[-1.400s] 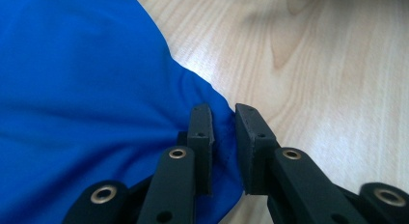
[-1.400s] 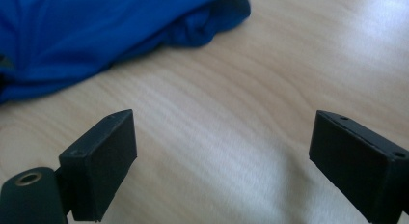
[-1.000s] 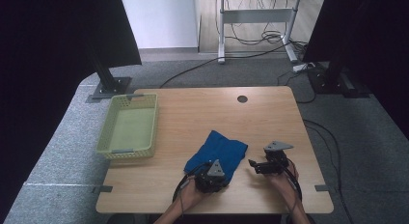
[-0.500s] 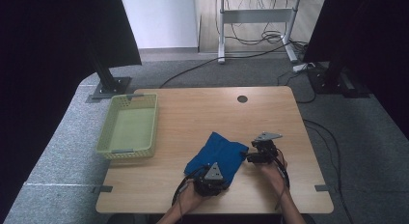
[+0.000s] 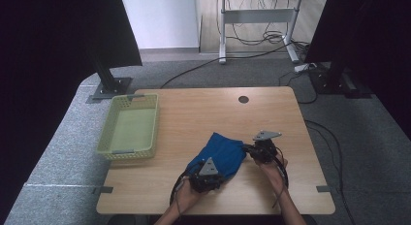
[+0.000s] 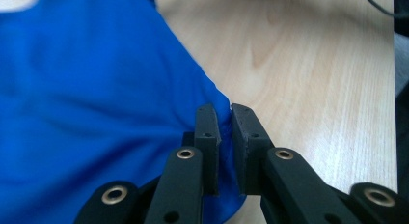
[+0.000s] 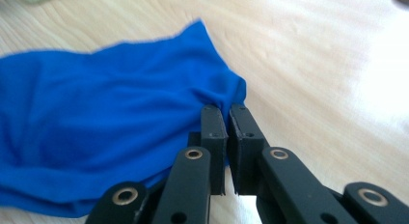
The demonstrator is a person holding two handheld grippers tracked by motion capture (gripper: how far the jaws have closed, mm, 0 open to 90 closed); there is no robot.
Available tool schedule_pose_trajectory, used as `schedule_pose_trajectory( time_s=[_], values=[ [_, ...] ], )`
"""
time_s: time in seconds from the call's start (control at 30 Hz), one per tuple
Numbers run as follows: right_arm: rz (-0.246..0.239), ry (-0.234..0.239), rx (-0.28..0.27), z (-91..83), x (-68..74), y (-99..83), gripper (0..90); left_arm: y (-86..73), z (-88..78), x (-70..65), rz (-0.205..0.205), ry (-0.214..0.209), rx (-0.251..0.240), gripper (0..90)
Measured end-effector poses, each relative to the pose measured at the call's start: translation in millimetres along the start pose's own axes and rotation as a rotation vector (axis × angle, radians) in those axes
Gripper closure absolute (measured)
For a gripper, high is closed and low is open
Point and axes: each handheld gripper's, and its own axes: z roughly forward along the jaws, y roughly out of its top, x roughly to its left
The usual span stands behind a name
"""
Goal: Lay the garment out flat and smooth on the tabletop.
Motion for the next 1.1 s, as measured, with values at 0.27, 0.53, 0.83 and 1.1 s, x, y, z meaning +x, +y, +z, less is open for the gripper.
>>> schedule_pose_trajectory(
  time_s=[0.27, 0.53, 0.83, 1.1],
  values=[
    [-0.017, -0.005, -0.055, -4.6, 4.9, 18.1, 85.3, 4.8, -33.1, 24.8, -0.014, 0.134, -0.064, 81.9],
    [0.003, 0.019, -0.009, 29.0, 10.6, 23.8, 85.3, -24.6, -29.3, 51.5, -0.057, 0.230, 0.001, 81.5],
    [0.004, 0.048, 0.078, 52.0, 14.8, 4.8, 85.4, -38.8, -9.8, 53.2, -0.068, 0.207, 0.070, 81.0],
    [0.056, 0.041, 0.117, 23.2, 4.3, -17.4, 85.4, -31.1, 6.4, 32.2, -0.045, 0.113, 0.050, 80.4]
  ],
)
